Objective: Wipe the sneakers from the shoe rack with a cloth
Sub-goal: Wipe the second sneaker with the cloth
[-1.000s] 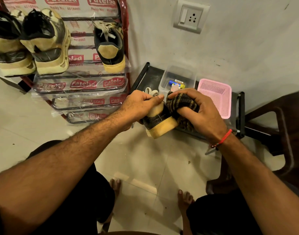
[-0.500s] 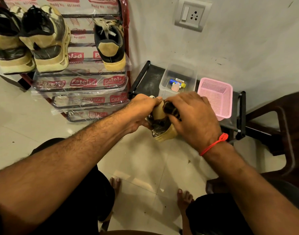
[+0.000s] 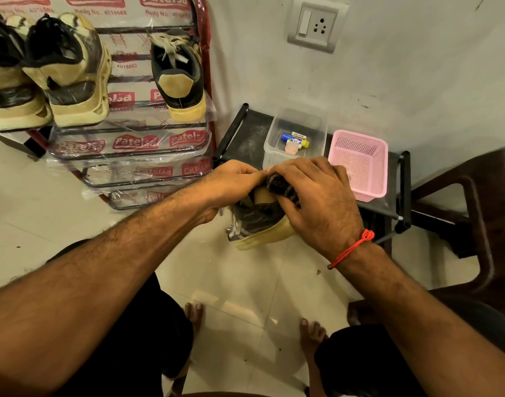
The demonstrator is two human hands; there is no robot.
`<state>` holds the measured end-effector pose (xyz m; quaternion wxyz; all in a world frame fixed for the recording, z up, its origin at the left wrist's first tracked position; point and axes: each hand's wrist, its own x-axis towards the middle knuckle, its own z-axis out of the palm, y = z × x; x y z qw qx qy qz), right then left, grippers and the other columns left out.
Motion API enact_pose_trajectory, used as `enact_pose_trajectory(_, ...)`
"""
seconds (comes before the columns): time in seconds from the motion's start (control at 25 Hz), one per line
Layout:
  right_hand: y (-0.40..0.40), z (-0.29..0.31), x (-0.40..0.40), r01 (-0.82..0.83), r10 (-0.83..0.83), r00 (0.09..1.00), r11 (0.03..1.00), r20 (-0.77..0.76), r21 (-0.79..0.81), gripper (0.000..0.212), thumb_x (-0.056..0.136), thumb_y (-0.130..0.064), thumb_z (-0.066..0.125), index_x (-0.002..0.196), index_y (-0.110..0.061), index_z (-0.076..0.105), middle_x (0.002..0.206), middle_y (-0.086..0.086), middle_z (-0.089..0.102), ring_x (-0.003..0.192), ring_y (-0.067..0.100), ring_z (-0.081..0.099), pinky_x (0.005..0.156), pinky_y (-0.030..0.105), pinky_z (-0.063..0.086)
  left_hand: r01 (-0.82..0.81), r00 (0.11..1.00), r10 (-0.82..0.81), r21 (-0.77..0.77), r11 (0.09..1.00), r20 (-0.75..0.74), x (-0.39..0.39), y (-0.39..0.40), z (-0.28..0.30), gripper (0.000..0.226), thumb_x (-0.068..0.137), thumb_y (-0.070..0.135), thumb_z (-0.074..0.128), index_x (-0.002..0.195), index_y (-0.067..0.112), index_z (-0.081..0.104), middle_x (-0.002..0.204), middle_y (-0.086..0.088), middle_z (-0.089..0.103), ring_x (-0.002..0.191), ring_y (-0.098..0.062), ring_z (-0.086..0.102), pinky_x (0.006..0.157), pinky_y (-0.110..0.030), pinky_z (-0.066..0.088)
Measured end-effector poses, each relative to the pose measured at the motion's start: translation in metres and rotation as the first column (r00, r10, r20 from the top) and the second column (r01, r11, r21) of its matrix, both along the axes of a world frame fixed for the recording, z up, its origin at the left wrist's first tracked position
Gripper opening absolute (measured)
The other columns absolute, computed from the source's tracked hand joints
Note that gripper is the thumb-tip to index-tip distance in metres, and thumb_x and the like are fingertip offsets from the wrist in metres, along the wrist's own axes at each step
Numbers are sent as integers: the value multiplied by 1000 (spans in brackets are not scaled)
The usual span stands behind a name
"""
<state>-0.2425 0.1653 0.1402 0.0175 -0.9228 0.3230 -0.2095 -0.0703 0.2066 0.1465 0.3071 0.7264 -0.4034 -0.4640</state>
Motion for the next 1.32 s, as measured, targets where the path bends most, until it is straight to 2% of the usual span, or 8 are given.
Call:
enact_pose_trajectory(0.16, -1, 3, -3, -35, 36, 999, 992, -6, 120, 34, 89, -33, 65, 122, -25, 63, 119, -4, 65, 111, 25, 58, 89, 44, 42, 185, 877, -135, -64, 981, 461, 12, -1, -5, 28, 98, 47, 57, 82, 31, 72, 141, 12, 43, 128, -20, 32, 106, -45, 37)
enact_pose_trajectory(0.36, 24, 22, 4, -54, 20, 969, 990, 247, 131, 37, 91, -42, 60, 120, -19, 64, 109, -2, 66, 98, 20, 63, 83, 38, 53, -71, 997, 77, -174, 982, 28, 12, -3, -4, 42, 102, 45, 52, 97, 9, 73, 134, -4, 63, 120, -24, 60, 98, -47, 53)
enact_pose_trajectory(0.48, 31, 11, 11, 7, -45, 967, 989, 252, 148, 37, 91, -43, 59, 119, -19, 63, 109, -2, 64, 97, 22, 60, 81, 42, 53, -281, 940, 261, -66, 957, -218, 6, -3, -5, 44, 99, 53, 55, 92, 12, 70, 101, -13, 71, 95, -26, 65, 89, -42, 52)
enact_pose_trajectory(0.6, 13, -1, 10, 75, -114, 955, 986, 273, 150, 33, 91, -38, 58, 117, -18, 63, 112, -1, 63, 101, 28, 58, 86, 39, 46, -261, 907, 252, 21, 965, -338, -3, 0, -3, 44, 98, 53, 57, 102, 11, 71, 108, -14, 74, 102, -26, 68, 97, -41, 52)
enact_pose_trajectory(0.84, -1, 9, 0, 103, -125, 811, 992, 572, 70, 22, 88, -18, 70, 107, -7, 68, 102, 7, 66, 95, 26, 59, 87, 37, 47, 98, 962, -117, -87, 991, -246, 0, 10, 4, 49, 91, 67, 55, 124, 33, 68, 123, 3, 67, 108, -8, 65, 97, -25, 53)
enact_pose_trajectory(1.0, -18, 11, -6, 75, -167, 708, 984, 686, 161, 21, 89, -15, 71, 107, -5, 68, 101, 7, 66, 96, 24, 62, 84, 47, 52, 355, 922, -306, -204, 913, 236, -3, 11, -7, 64, 74, 94, 30, 91, 40, 59, 125, -2, 43, 107, -10, 50, 94, -30, 47)
enact_pose_trajectory(1.12, -22, 8, -6, 39, -184, 696, 975, 694, 220, 23, 90, -18, 71, 110, -7, 68, 102, 5, 65, 97, 19, 62, 85, 42, 53, 295, 952, -302, -424, 857, 51, -14, 10, -17, 58, 91, 75, 36, 121, 29, 53, 148, -4, 43, 122, -12, 56, 107, -37, 47)
enact_pose_trajectory(1.32, -15, 17, -5, -5, -23, 837, 999, 546, 50, 28, 90, -16, 71, 115, -7, 67, 110, 7, 66, 105, 23, 60, 96, 35, 47, 110, 993, -114, -456, 883, 18, -13, 3, -20, 54, 98, 50, 38, 133, 14, 56, 129, -6, 63, 115, -18, 64, 103, -48, 50)
